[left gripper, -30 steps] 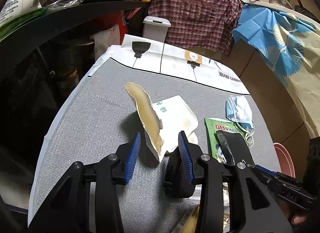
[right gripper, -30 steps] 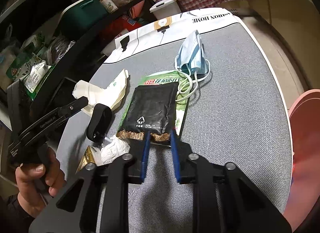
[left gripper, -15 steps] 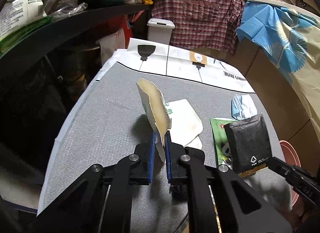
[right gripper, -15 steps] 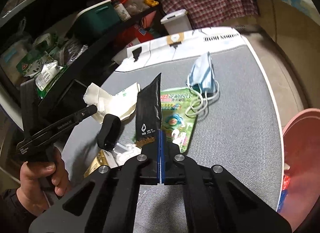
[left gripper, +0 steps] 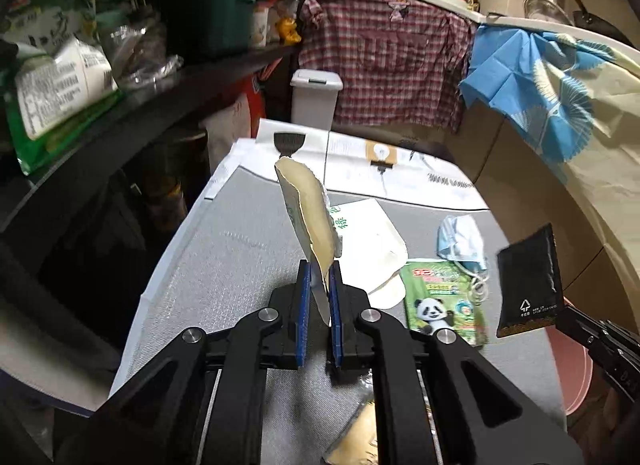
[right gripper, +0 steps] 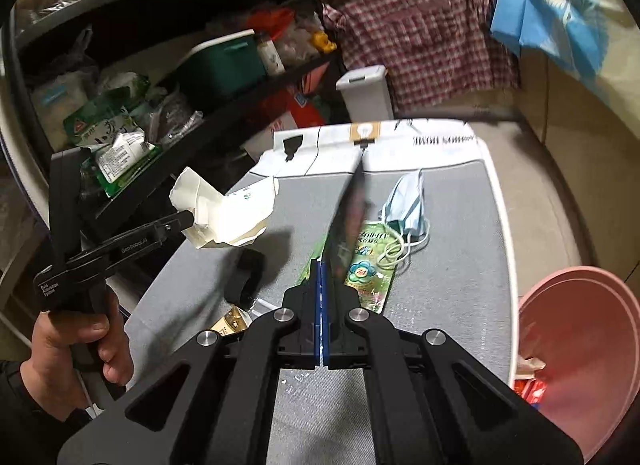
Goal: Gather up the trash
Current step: 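Carry the black pouch with the right tool while the left tool carries the paper wrapper over the bucket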
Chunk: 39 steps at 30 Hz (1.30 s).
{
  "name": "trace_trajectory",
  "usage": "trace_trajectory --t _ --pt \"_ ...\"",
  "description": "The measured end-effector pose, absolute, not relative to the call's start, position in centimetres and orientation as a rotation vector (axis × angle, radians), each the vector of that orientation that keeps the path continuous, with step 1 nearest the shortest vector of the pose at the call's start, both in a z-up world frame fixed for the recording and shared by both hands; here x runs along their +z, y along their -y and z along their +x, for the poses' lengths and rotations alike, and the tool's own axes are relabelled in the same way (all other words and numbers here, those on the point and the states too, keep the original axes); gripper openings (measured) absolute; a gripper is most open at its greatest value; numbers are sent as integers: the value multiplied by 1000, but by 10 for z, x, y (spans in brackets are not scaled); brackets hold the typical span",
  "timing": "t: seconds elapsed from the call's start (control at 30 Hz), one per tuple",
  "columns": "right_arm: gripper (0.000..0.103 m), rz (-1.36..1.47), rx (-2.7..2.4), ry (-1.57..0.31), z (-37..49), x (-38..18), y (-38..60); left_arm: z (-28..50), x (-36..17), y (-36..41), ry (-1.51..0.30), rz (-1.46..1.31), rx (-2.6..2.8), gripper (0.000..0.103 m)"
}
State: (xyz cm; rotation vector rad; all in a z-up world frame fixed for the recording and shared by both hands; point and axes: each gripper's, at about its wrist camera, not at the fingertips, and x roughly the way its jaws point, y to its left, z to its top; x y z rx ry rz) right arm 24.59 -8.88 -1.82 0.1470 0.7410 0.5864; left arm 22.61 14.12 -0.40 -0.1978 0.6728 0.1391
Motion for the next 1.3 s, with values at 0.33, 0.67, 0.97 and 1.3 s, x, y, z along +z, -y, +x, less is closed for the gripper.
trace_trajectory --t 0.33,0.67,0.97,1.3 --pt "0 138 541 -684 216 9 118 195 25 -118 -635 -195 89 9" --pt "0 111 488 -635 190 41 149 177 35 -94 -631 -181 33 9" --pt "0 70 385 -577 175 62 195 174 41 -61 -624 -153 -31 9" --pt "0 65 244 -547 169 61 244 173 43 -20 -623 -110 -95 9"
